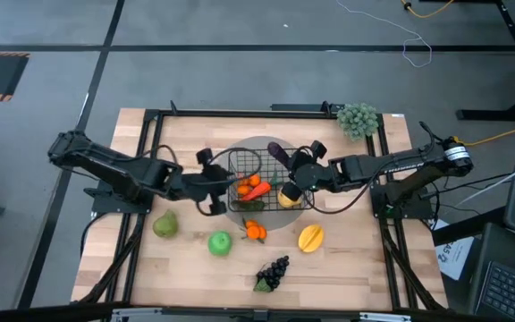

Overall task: Build produce basket
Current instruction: Put the purple eggplant into the wire basket

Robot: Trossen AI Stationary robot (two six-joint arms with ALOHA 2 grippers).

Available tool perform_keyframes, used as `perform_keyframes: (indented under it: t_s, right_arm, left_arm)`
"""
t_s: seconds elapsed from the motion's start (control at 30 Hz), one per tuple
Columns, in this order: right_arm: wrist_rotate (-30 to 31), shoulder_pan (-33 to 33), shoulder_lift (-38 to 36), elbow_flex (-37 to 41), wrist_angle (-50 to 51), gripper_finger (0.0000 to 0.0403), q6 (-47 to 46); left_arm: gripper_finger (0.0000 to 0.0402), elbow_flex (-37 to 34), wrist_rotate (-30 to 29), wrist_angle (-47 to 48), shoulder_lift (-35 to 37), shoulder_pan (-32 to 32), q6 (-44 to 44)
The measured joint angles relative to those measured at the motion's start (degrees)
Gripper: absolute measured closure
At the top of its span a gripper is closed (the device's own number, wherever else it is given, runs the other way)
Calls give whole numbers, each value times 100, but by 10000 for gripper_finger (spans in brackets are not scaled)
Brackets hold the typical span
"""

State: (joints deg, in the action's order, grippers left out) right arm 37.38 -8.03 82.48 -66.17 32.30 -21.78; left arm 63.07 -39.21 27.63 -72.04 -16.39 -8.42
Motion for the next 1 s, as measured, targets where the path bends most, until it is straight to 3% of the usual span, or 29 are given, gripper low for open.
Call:
perform_keyframes:
  t_s: [0.17, 0.33, 0.47, 0.57, 1.0]
  right_arm:
    - [-4, 0, -2, 0, 1, 312, -1]
    - [31, 0, -2, 0, -45, 312, -4]
    - [35, 0, -2, 0, -43, 312, -15]
    - [41, 0, -2, 0, -40, 312, -17]
    - [46, 0, -2, 0, -45, 312, -20]
  left_arm:
    - [333, -1, -86, 662, 265, -311, -442]
    - [333, -7, -175, 1368, 294, -382, -52]
    - [333, -7, 459, 1997, 216, -403, -557]
    - [333, -9, 870, 2099, 39, -397, -774]
    - [333, -9, 913, 2092, -160, -356, -748]
